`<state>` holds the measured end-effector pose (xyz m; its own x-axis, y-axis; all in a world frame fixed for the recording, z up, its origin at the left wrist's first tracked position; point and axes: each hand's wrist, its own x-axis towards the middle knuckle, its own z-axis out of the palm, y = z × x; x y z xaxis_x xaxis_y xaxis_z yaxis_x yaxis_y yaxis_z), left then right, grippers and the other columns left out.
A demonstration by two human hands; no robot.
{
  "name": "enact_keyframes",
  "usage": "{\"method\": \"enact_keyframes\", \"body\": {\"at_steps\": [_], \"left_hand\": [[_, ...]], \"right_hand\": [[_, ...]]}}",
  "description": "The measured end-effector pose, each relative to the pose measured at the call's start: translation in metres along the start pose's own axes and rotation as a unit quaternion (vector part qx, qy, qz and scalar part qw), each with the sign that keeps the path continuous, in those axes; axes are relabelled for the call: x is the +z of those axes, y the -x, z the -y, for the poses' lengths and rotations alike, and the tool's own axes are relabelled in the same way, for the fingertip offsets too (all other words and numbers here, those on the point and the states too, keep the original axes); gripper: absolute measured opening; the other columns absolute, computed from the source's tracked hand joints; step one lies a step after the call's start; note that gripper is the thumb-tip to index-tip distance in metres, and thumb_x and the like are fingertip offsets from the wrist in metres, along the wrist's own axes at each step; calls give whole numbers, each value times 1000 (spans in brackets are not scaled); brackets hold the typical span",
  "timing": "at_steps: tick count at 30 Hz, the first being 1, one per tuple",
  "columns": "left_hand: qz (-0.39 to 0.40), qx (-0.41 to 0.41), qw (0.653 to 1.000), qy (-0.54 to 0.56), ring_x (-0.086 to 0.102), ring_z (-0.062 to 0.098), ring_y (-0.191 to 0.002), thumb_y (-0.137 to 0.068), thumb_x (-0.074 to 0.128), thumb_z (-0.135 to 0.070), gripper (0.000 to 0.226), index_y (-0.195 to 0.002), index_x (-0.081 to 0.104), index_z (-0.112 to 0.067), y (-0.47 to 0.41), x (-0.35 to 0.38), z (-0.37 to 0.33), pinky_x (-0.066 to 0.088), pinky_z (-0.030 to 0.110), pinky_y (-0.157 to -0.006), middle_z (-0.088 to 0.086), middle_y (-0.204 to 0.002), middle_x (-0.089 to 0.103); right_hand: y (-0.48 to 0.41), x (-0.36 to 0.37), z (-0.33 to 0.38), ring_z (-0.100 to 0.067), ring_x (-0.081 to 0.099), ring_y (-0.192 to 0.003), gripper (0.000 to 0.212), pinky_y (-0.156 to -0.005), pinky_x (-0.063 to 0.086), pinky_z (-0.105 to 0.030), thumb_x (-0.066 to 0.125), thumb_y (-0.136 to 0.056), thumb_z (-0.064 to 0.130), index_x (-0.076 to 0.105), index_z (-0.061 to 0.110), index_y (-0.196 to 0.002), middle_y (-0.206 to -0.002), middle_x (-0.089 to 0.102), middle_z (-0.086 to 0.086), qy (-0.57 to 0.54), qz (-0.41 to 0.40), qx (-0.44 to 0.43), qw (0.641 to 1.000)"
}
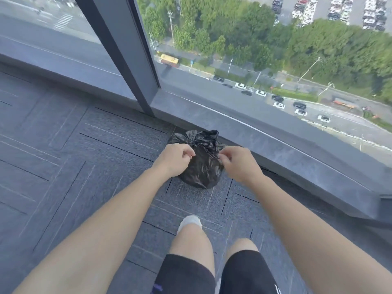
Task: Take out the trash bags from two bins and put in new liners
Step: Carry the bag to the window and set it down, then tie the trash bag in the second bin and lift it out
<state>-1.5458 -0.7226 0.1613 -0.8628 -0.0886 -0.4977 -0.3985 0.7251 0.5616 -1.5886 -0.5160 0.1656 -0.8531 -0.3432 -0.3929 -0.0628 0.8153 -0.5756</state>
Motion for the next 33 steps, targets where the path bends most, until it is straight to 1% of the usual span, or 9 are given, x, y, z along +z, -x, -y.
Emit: {"method": "enact_keyframes", "body": {"at_steps": [2, 5, 9, 13, 17, 21, 26, 31, 33], "left_hand": [[-8, -14, 1000, 21, 63, 12, -91, -93, 51, -16, 24, -96, 70, -29, 41, -39, -23, 45, 25, -77, -9, -98, 71], [-23, -25, 999, 39, 62, 10, -91, -93, 55, -21, 18, -94, 69, -32, 99, -95, -52, 44, 26, -77, -11, -96, 69], [-54, -35, 995, 71, 63, 7, -89, -92, 58, -25, 14, -92, 69, -34, 168, -153, -76, 53, 33, -84, -11, -94, 71], [-101, -58, 985, 126, 65, 9, -91, -91, 62, -23, 12, -92, 72, -30, 234, -188, -98, 54, 33, -84, -11, -93, 72], [-164, -83, 965, 186, 66, 9, -88, -90, 62, -21, 14, -87, 70, -33, 301, -209, -117, 51, 28, -76, -13, -87, 72], [-228, -107, 941, 227, 66, 9, -90, -91, 62, -19, 14, -87, 69, -31, 375, -222, -118, 47, 23, -72, -12, -89, 72], [-309, -166, 908, 229, 68, 7, -89, -90, 61, -22, 17, -85, 68, -37, 481, -243, -80, 53, 32, -81, -15, -86, 72], [-389, -218, 866, 226, 65, 3, -78, -92, 62, -27, 12, -83, 68, -33, 588, -265, -20, 45, 19, -68, -15, -76, 70], [-425, -245, 844, 217, 62, 1, -73, -92, 63, -31, 12, -81, 68, -31, 635, -276, 12, 40, 15, -63, -15, -75, 68]], "right_hand": [[28, -39, 37, -4, 56, -58, 18, -64, 42, -22, 58, -97, 27, 72, 19, -90, -80, 71, 4, -20, 1, -3, 1000], [71, -92, 92, 0, 54, -57, 19, -57, 37, -17, 59, -95, 32, 72, 21, -87, -71, 67, 9, -33, 14, -16, 999], [122, -145, 148, 2, 50, -52, 19, -54, 35, -14, 61, -94, 31, 71, 20, -83, -63, 62, 12, -56, 22, -34, 998], [160, -175, 189, 0, 48, -54, 22, -56, 37, -21, 61, -94, 31, 65, 21, -75, -58, 56, 12, -51, 27, -68, 996], [190, -189, 229, -9, 50, -56, 29, -58, 41, -26, 57, -95, 35, 62, 16, -73, -61, 57, 4, -67, 54, -130, 988], [224, -187, 280, -10, 50, -61, 28, -61, 43, -28, 56, -95, 36, 62, 14, -78, -66, 57, 6, -57, 116, -216, 968], [274, -153, 367, -7, 47, -58, 22, -61, 41, -27, 57, -95, 30, 61, 14, -80, -65, 55, 7, -45, 191, -300, 934], [327, -92, 467, -2, 38, -43, 23, -45, 35, -21, 59, -94, 27, 59, 12, -76, -49, 47, 15, -55, 263, -348, 898], [351, -58, 515, -2, 40, -44, 23, -46, 34, -17, 61, -94, 24, 60, 14, -73, -49, 48, 17, -61, 292, -373, 879]]}}
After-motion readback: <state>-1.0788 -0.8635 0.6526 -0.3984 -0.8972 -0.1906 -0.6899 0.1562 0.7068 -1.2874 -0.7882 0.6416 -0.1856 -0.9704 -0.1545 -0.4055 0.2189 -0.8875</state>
